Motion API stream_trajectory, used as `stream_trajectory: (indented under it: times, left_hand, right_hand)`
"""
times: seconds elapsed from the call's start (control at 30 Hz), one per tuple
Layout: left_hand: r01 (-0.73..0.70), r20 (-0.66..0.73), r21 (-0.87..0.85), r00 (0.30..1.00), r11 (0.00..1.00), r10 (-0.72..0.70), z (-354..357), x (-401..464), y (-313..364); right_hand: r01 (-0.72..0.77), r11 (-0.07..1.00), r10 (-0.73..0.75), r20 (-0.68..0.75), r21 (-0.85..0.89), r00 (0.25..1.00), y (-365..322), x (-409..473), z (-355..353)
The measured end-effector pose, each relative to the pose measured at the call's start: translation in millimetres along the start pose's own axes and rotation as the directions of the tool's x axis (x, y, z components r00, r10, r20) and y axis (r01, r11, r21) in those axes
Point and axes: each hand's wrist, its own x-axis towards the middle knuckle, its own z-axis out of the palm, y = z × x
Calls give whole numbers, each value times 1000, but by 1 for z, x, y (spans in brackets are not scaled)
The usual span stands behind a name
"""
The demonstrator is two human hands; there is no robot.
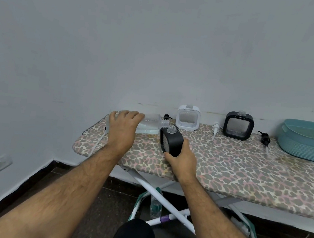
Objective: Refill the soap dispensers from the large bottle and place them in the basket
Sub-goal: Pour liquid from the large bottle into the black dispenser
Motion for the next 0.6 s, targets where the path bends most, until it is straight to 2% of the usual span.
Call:
stream_trajectory:
  times: [0.6]
  left_hand:
    - [-11,-7,20,1000,1000,11,-1,1,0]
  right_hand:
    - [-2,1000,2,3,14,1000,3,2,3]
